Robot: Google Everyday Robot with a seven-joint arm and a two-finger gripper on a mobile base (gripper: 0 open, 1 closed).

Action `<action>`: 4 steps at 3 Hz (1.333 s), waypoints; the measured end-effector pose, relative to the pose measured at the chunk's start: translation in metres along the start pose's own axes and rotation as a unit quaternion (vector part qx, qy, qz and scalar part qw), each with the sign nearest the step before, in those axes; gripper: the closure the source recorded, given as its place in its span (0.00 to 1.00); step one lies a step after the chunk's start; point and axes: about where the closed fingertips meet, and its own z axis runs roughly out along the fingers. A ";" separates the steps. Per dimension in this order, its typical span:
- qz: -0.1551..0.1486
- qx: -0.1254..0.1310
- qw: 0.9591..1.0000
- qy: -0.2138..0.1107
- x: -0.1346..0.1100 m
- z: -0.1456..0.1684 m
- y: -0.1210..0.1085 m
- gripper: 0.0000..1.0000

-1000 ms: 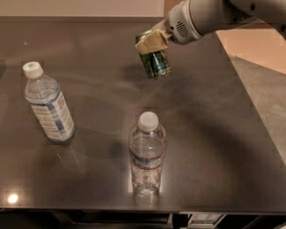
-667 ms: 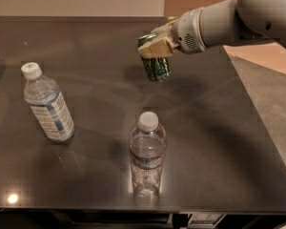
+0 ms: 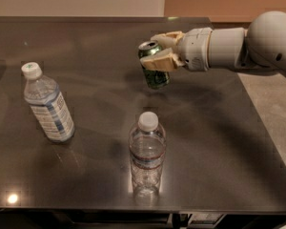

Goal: Place green can upright

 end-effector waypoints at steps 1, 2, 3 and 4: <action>-0.022 0.001 0.999 -0.034 0.005 -0.001 0.006 1.00; -0.019 0.003 0.998 -0.060 0.013 -0.001 0.009 0.83; -0.012 0.006 0.996 -0.086 0.019 0.001 0.009 0.60; -0.008 0.009 0.994 -0.107 0.025 0.003 0.010 0.36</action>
Offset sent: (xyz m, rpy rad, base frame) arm -0.0068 -0.0108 -0.0234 0.1570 -0.0985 0.0371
